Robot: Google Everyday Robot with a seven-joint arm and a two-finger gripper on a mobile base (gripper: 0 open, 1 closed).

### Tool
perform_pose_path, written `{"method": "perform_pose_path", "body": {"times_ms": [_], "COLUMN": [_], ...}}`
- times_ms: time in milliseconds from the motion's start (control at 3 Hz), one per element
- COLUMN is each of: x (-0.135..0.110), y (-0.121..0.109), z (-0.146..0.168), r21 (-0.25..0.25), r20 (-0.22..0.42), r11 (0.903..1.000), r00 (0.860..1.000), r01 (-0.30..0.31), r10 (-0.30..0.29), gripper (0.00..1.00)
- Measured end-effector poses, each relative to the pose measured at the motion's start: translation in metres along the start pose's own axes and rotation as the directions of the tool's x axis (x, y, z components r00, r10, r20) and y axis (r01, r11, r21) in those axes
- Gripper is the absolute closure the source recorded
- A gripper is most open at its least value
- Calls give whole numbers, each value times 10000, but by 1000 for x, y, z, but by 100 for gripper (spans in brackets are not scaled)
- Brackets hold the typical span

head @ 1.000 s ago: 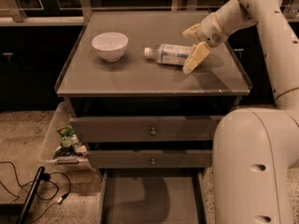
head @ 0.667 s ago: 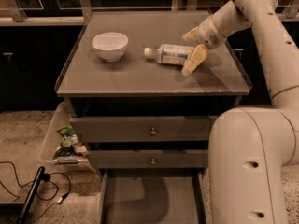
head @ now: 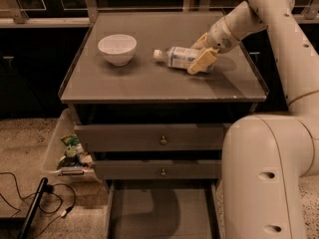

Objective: Place blue plastic bottle into bottom drawer

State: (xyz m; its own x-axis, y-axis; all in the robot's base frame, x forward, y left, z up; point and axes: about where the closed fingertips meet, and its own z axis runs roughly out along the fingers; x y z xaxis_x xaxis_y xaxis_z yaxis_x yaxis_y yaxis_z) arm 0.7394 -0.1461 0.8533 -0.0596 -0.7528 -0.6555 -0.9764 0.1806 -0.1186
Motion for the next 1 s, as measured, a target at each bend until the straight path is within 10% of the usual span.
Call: {"method": "perform_pose_path", "body": {"times_ms": [1000], "x": [1], "y": [3], "z": [-10], "r21": [196], "r20": [178], "r11": [9998], "r00": [9998], "r01": [-12], "r10": [9], "gripper": [100]}}
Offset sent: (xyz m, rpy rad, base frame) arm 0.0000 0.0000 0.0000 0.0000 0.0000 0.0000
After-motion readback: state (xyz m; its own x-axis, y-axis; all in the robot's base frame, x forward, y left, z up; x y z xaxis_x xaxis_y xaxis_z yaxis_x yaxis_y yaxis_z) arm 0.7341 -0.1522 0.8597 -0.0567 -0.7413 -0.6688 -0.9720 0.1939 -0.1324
